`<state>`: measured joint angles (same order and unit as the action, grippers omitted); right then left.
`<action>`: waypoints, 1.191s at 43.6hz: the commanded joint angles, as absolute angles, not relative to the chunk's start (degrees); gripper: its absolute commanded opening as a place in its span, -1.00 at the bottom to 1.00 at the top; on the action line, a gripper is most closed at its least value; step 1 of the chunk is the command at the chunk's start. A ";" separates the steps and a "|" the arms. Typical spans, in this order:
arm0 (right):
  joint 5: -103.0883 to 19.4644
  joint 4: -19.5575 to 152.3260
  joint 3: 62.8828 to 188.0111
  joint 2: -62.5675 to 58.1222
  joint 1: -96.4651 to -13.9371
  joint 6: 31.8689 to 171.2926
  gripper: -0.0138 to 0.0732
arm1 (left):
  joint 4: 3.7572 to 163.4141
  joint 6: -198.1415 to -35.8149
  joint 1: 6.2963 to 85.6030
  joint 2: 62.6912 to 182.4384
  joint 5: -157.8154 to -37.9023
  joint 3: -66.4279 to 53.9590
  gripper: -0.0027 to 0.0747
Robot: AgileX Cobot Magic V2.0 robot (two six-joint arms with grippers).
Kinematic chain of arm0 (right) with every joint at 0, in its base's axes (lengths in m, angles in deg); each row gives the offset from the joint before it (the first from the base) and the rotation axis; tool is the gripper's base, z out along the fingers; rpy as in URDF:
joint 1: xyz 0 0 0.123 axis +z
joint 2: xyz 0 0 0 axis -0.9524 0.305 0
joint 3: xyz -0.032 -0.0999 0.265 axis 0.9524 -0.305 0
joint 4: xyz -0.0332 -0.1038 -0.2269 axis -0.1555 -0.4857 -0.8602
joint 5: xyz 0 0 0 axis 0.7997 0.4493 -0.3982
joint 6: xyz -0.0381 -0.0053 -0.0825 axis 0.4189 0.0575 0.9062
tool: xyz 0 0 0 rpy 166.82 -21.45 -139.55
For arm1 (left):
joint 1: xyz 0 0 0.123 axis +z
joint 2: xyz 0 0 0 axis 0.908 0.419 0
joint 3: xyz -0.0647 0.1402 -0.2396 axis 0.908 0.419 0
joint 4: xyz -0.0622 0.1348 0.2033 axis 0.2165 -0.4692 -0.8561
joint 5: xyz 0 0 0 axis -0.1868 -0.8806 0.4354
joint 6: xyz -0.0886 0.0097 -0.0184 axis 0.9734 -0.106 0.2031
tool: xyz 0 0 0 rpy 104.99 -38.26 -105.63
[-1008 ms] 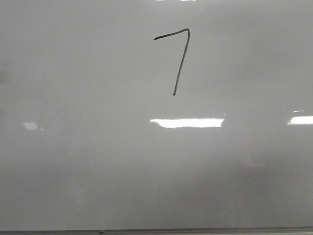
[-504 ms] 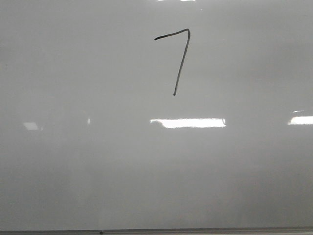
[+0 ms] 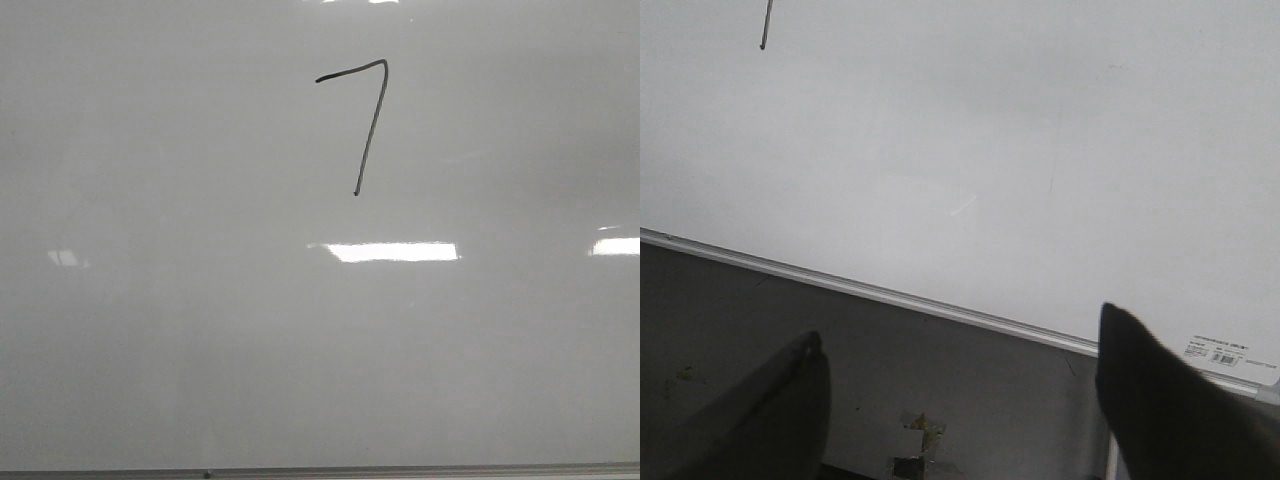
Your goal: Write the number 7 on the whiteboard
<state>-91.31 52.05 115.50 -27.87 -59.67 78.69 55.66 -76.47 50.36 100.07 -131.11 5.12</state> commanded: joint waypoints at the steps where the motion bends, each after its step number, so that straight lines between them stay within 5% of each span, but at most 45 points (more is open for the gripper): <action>1: -87.07 51.35 116.63 -27.93 -60.00 78.47 0.63 | 56.01 -76.42 49.80 97.67 -127.74 4.97 0.15; 5: -87.01 51.35 116.63 -27.93 -60.00 78.47 0.56 | 56.01 -76.42 49.80 96.86 -127.67 5.51 0.15; 10: -87.01 51.35 116.63 -27.93 -60.00 78.47 0.19 | 56.01 -76.42 49.80 96.97 -127.53 5.51 0.09; 16: -87.12 51.35 116.63 -27.93 -60.00 78.47 -0.37 | 56.01 -76.42 49.80 97.07 -127.48 5.51 -0.25; 24: -87.36 51.35 116.63 -27.93 -60.00 78.47 -0.82 | 56.01 -76.42 49.80 97.07 -127.39 5.51 -0.78; 29: -87.17 51.35 116.63 -27.93 -60.00 78.47 -0.84 | 56.01 -76.42 49.80 97.07 -127.33 5.51 -0.98; 52: -87.31 51.35 116.63 -27.93 -60.00 78.47 -0.84 | 56.66 -76.42 49.80 97.07 -126.96 5.51 -0.98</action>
<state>-91.11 52.05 115.45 -28.02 -59.67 78.48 56.17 -76.47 50.36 96.75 -131.29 6.99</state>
